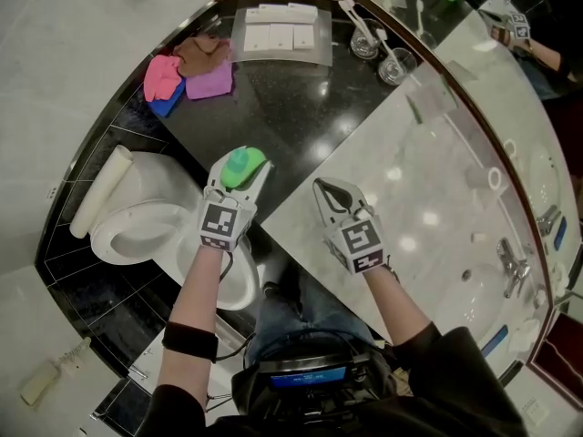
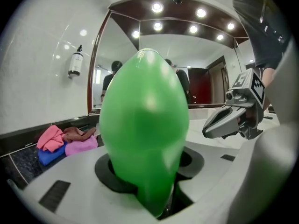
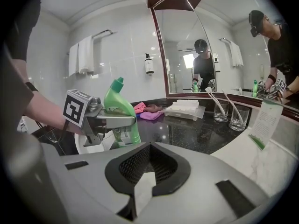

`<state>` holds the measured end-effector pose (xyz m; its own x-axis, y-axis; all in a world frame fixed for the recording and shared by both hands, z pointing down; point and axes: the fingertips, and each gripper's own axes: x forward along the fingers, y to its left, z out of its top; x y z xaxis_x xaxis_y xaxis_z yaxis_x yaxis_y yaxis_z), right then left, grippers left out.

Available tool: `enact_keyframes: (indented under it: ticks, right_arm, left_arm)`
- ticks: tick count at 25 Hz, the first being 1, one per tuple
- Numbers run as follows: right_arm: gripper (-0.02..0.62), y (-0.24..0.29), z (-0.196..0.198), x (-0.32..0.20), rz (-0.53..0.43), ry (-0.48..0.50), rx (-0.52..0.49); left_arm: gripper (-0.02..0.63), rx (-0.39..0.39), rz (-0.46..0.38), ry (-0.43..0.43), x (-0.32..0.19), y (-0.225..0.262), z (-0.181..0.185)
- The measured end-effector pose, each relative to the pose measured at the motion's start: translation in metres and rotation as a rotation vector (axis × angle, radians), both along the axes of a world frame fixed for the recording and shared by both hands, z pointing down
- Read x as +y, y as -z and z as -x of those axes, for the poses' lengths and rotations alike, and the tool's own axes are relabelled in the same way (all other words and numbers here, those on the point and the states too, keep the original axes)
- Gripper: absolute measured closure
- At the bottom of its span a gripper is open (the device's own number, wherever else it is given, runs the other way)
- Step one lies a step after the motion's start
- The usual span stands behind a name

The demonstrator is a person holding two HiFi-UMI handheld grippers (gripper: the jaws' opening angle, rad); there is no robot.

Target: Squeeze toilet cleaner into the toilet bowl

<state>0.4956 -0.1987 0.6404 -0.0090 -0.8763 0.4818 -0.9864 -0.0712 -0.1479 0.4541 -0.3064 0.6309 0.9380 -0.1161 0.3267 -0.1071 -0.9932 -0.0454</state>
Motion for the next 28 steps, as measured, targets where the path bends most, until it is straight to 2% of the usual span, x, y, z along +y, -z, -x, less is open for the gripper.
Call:
enact_keyframes:
  ticks: [7,12,17,22,28]
  right_arm:
    - [0.592,0.002,0.002,0.003,-0.001,0.001,0.0]
    - [0.592,0.004,0.005,0.005,-0.002,0.002,0.004]
    - [0.592,0.02,0.015,0.007,-0.025,0.007,0.006]
    - [0.592,0.042,0.045,0.009,-0.051,0.033,0.019]
    - [0.592,0.074,0.115,0.017,-0.095,0.096,0.035]
  left_arm:
    - [0.416,-0.015,-0.018,0.022,0.001,0.002,0.0]
    - [0.416,-0.009,-0.001,0.029,0.004,0.018,0.002]
    - [0.417,-0.005,-0.011,0.01,0.014,0.038,0.019]
    - [0.417,-0.009,-0.012,0.039,0.028,0.063,0.062]
    - [0.417,-0.006,-0.03,0.102,0.055,0.096,0.146]
